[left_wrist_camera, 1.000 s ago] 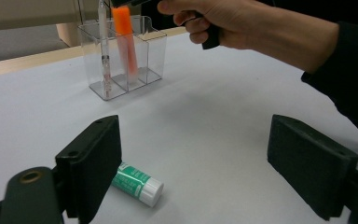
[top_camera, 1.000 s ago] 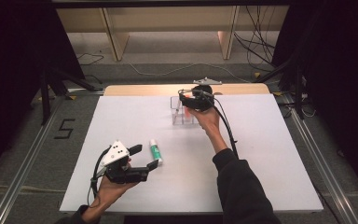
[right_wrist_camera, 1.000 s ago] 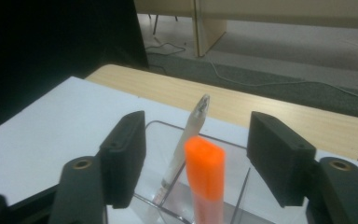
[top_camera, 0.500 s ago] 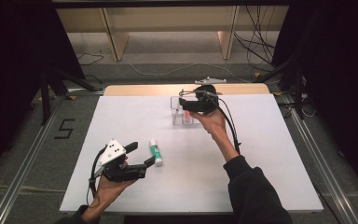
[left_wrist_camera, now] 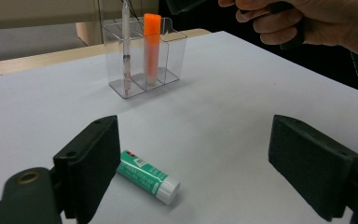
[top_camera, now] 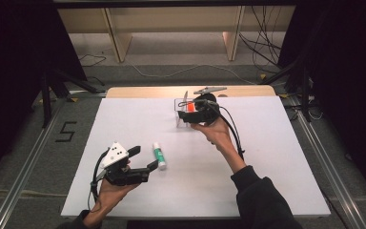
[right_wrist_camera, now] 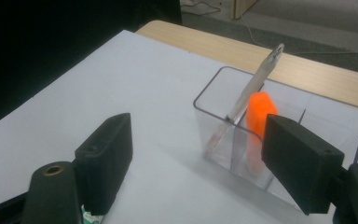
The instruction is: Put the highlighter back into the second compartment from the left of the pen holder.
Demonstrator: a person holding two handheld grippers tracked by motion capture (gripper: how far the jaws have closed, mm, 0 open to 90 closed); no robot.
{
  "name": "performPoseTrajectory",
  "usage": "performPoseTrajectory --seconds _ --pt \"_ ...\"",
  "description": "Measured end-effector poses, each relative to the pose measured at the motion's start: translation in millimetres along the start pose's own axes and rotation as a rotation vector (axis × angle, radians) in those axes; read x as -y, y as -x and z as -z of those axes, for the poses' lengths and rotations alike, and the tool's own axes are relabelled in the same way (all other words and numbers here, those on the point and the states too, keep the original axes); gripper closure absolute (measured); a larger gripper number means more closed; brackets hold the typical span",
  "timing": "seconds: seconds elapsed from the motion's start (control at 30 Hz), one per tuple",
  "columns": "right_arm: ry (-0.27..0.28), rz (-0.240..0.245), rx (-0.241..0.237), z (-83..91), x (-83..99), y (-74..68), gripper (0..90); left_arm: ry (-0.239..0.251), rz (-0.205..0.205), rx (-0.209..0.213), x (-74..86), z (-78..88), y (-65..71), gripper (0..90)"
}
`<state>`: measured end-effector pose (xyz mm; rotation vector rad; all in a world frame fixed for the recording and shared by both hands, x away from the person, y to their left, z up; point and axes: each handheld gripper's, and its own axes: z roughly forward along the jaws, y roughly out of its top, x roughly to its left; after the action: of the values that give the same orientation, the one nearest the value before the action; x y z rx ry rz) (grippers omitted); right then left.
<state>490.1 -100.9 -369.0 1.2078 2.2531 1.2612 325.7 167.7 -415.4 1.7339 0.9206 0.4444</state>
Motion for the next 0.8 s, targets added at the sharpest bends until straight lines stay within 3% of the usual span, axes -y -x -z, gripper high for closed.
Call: performPoseTrajectory --seconds 0.43,0.8 --pt "-0.065 0.017 -0.041 -9.6 10.2 -9.6 25.7 -0.053 0.009 -0.006 2.5 -1.5 -1.0 15.9" --pt "-0.095 0.028 -0.075 -17.3 16.9 -21.2 24.9 -0.05 0.009 -0.007 3.3 -2.7 -1.2 15.8"
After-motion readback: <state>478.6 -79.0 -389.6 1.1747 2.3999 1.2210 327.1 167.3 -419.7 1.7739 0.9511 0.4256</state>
